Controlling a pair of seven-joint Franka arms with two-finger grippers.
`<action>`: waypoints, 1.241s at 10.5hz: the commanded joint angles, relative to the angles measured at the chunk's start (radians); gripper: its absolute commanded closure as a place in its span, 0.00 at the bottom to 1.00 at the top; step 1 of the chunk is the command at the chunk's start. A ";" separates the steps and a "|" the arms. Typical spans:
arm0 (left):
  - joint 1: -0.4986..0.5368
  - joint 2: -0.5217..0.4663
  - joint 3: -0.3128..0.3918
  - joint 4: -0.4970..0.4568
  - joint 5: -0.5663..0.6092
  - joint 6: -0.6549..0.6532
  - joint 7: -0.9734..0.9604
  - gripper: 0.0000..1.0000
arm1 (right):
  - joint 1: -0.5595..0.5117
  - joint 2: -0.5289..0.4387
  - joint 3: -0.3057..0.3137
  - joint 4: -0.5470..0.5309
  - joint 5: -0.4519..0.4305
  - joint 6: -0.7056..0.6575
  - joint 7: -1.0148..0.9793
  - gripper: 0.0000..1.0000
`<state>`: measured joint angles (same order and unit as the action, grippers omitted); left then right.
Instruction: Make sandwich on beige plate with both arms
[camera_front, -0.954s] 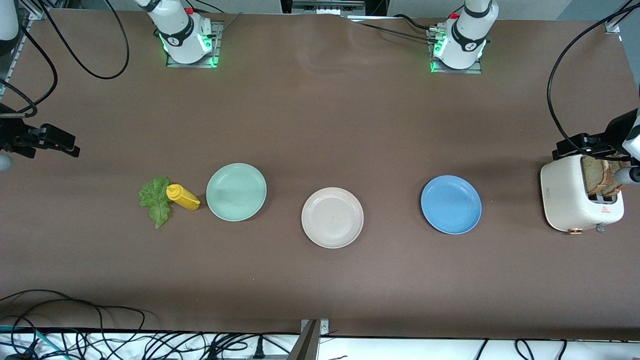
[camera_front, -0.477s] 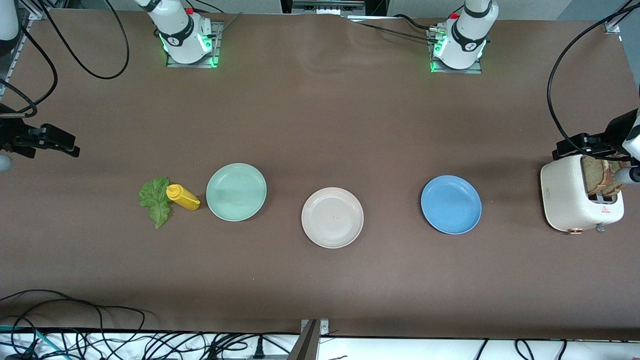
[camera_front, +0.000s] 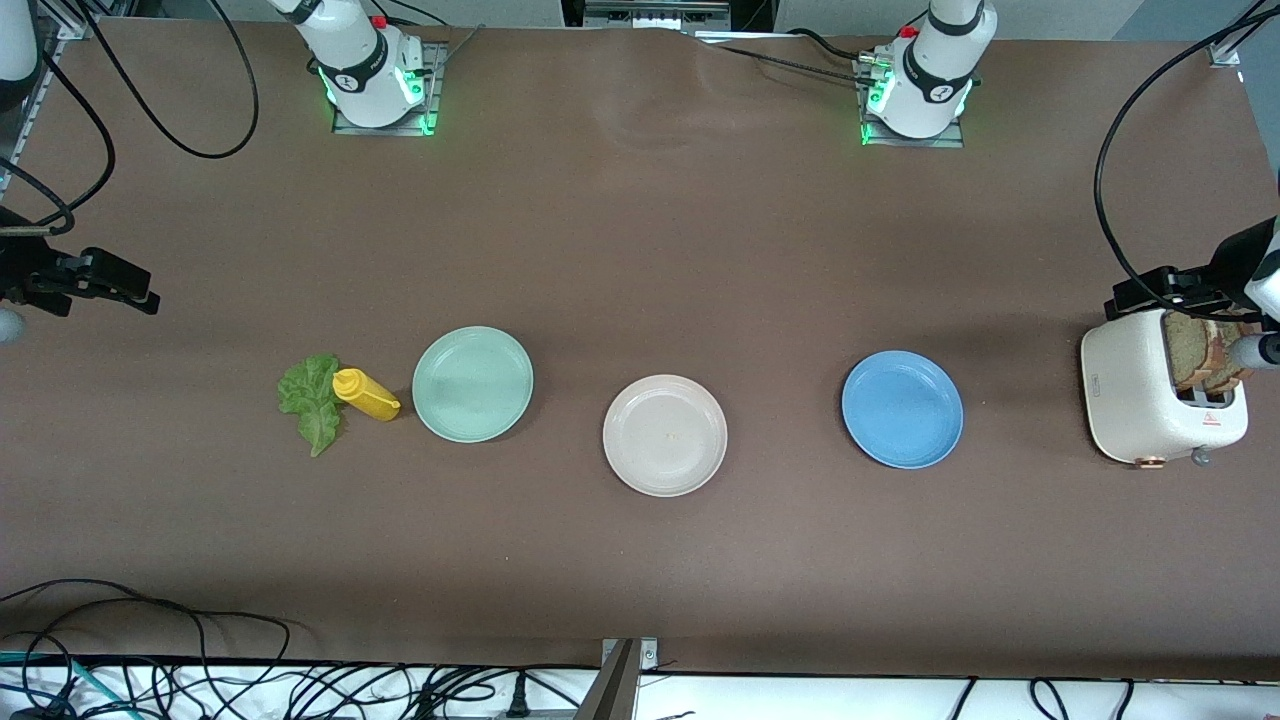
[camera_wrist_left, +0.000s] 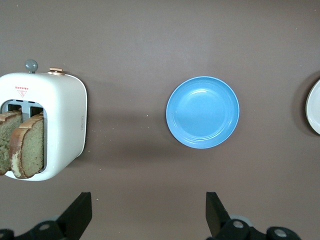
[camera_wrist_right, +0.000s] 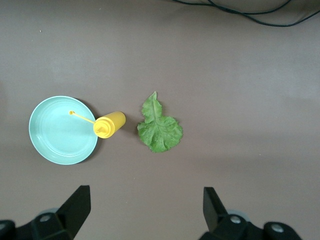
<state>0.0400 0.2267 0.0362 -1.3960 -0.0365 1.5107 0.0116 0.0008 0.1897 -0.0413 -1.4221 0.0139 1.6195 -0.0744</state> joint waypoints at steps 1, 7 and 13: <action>-0.002 -0.010 -0.002 -0.004 0.029 -0.009 0.018 0.00 | -0.002 0.001 0.001 0.014 -0.005 -0.018 0.015 0.00; 0.075 0.000 0.007 -0.009 0.035 -0.009 0.120 0.00 | -0.002 0.001 0.001 0.014 -0.005 -0.018 0.015 0.00; 0.238 0.156 0.008 -0.001 0.109 0.072 0.292 0.01 | -0.002 0.001 0.001 0.014 -0.005 -0.018 0.015 0.00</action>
<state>0.2650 0.3392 0.0520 -1.4148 0.0380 1.5471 0.2744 0.0003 0.1897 -0.0424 -1.4221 0.0139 1.6190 -0.0744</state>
